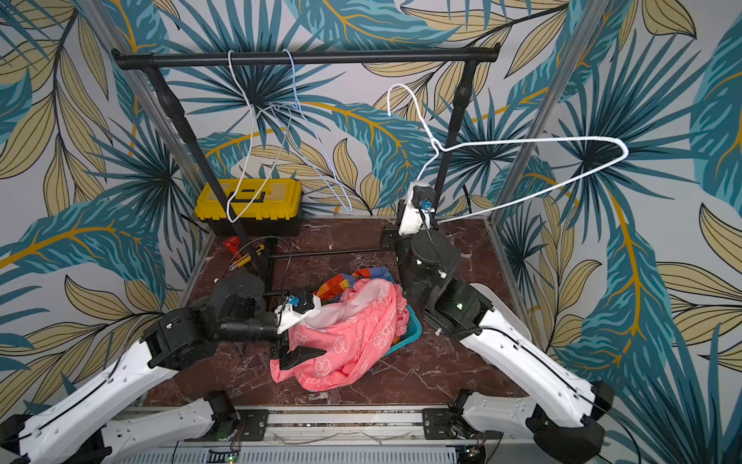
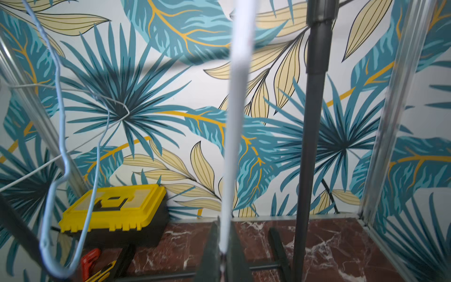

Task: Remove the clothespins securing jackets to the hanger
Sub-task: Place the hanger on the clothesline.

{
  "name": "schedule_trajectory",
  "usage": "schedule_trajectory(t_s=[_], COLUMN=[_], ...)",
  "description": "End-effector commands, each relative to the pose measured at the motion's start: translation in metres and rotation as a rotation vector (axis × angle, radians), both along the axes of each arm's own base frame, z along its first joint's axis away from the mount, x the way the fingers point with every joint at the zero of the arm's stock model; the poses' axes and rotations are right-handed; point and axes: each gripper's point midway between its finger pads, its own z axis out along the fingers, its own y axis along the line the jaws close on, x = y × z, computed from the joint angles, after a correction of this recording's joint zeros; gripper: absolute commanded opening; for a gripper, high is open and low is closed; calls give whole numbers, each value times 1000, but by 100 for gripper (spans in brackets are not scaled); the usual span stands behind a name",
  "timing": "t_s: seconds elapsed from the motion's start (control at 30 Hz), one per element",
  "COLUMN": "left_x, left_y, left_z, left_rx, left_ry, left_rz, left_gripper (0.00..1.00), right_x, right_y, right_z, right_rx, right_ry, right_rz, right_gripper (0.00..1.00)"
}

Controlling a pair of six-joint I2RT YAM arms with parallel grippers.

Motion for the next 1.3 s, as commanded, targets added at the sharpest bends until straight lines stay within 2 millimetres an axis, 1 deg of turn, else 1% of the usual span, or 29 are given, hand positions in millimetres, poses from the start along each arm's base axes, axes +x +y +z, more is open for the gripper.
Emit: schedule_trajectory(t_s=[0.0,0.03,0.07,0.1,0.13,0.2,0.3,0.43,0.5,0.6,0.67,0.7,0.83,0.9,0.93,1.03,1.07,1.1,1.13,1.23,1.27], left_x=[-3,-4,-4,-5,-6,-7,-8,-9,-9,-10,-10,-10,-8,-6,-5,0,1,3,3,8,10], left_y=[-2,-3,-3,-3,-4,-4,-5,-6,-5,-4,-4,-4,-3,-3,-3,-1,-1,-1,-1,-1,-1], left_z=[8,8,7,6,5,5,3,1,1,1,0,-1,-4,-3,-3,-3,-3,-3,-2,3,5], left_rx=[-52,-57,-60,-60,-61,-66,-73,-74,-74,-78,-77,-76,-68,-66,-65,-61,-59,-60,-63,-72,-74], left_ry=[-2,3,6,10,12,11,15,21,17,7,7,7,2,-4,-7,-14,-12,-12,-12,-17,-19], left_rz=[-3,-6,-9,-14,-16,-18,-24,-32,-31,-33,-31,-33,-24,-16,-11,18,26,35,40,66,80], left_gripper=[100,100,100,100,100,100,100,100,100,100,100,100,100,99,100,100,99,100,100,99,100], right_x=[20,33,41,53,61,80,104,134,150,168,174,178,186,186,184,177,174,172,170,167,166], right_y=[-10,-16,-19,-18,-21,-21,-20,-14,-12,-11,-9,-8,-4,-6,-7,-9,-9,-9,-9,-6,-5], right_z=[37,42,47,46,52,58,69,67,60,46,37,26,-1,-12,-13,-23,-24,-26,-28,-28,-27], right_rx=[18,26,47,49,69,85,93,83,77,76,81,60,45,51,66,85,89,91,93,84,83], right_ry=[-88,-92,-93,-84,-87,-98,-107,-82,-60,-26,-11,24,76,86,76,95,95,95,100,114,116], right_rz=[-145,-170,-179,-191,-205,-219,-232,-240,-250,-257,-257,-259,-258,-264,-264,-251,-239,-233,-228,-194,-180], right_gripper=[0,0,0,0,0,0,0,0,0,0,0,0,0,0,0,0,10,22,30,48,57])
